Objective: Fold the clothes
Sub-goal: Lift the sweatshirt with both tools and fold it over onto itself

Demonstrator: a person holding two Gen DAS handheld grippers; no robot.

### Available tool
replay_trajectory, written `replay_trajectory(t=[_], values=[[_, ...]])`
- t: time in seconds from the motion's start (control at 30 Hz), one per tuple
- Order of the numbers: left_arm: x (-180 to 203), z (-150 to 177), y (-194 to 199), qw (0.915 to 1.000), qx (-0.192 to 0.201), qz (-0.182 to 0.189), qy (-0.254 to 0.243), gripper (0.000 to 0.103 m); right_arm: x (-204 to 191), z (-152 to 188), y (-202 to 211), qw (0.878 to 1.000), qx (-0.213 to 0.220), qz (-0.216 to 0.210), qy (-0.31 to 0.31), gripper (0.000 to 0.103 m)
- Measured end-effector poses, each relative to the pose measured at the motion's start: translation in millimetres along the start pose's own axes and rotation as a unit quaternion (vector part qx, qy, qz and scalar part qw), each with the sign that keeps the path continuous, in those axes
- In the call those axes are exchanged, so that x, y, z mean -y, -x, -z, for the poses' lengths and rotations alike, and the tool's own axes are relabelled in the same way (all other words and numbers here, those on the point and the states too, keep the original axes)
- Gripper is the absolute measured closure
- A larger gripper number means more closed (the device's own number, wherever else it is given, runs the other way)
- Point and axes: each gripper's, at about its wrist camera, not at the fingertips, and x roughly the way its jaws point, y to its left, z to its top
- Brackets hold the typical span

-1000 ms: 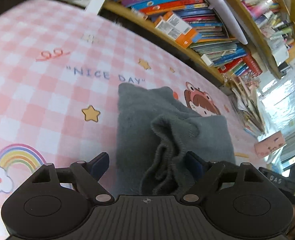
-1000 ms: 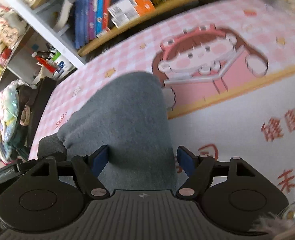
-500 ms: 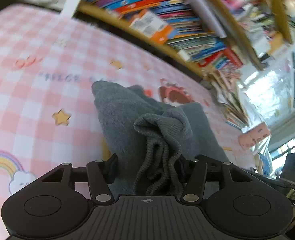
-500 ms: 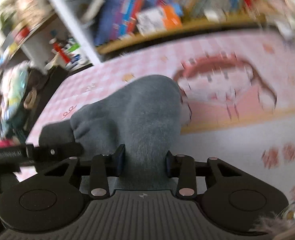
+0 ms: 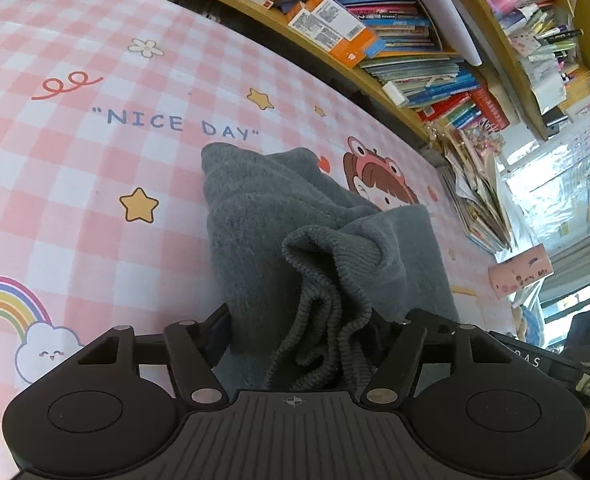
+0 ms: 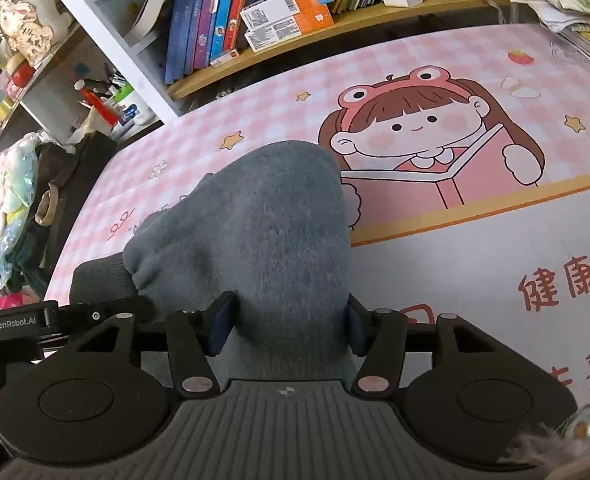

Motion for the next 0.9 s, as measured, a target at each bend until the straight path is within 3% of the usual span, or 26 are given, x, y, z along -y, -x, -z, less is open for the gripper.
replay_trajectory(t=[0.3,0.47,0.63,0.9], values=[[0,-2,-7,0.9998,-0.013,0.005,-0.014,0.037,7,3,-2,0.999,-0.005,-0.013,-0.033,0.057],[7,-3,-5,0.999,-0.014,0.002,-0.043,0.045,-5,5,2,1.0,0.014,-0.005,-0.009,0.07],[12,-4,8,0.9971,0.003,0.011,-0.075,0.048,-23,10,14,0.999,0.047,0.007,0.023,0.072],[18,-15,14,0.9947,0.005,0.032,-0.098,0.048,-32,11,24,0.997,0.068,0.02,0.025,0.072]])
